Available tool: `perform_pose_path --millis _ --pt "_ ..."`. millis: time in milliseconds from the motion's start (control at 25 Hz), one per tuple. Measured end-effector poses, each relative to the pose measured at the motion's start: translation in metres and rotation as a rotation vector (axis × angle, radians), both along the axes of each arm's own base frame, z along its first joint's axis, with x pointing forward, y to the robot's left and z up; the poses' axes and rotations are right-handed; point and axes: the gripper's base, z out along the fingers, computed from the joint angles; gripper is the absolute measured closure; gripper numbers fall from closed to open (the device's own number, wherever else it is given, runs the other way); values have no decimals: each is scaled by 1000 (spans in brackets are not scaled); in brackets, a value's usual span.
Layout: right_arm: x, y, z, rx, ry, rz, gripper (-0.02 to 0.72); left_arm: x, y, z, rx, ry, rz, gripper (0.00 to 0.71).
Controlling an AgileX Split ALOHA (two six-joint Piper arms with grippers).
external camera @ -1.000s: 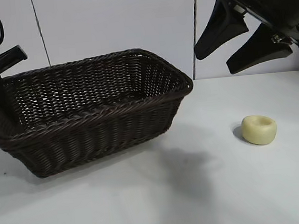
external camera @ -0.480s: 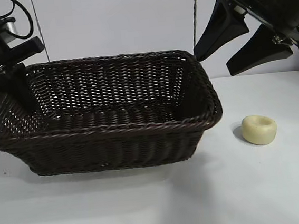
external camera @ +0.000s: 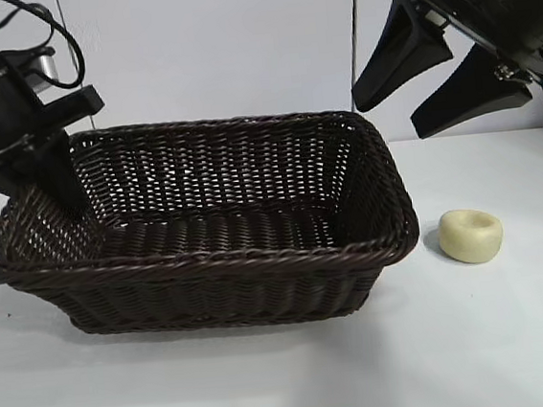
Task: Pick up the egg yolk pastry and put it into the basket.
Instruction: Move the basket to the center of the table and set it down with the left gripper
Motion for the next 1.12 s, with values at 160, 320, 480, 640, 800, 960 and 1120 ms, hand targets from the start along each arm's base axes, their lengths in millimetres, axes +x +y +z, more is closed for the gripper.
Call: perform_pose_path --millis 160,320,480,640,800,960,1120 --pt "0 0 0 -2 0 1 241 4 1 -15 20 12 2 611" --pt "0 0 0 -2 0 1 241 8 1 -23 29 -2 12 611" --pt "0 0 0 -3 -1 1 241 9 1 -31 35 16 12 611" --pt "0 0 0 -8 -2 4 241 10 1 -34 36 25 12 611" --pt "0 -1 0 -10 -2 4 241 9 1 -34 36 32 9 567" --pt "0 -1 0 -10 -2 4 241 8 0 -32 30 48 1 341" --pt "0 -1 0 -11 -2 5 241 10 0 -23 22 49 -12 205"
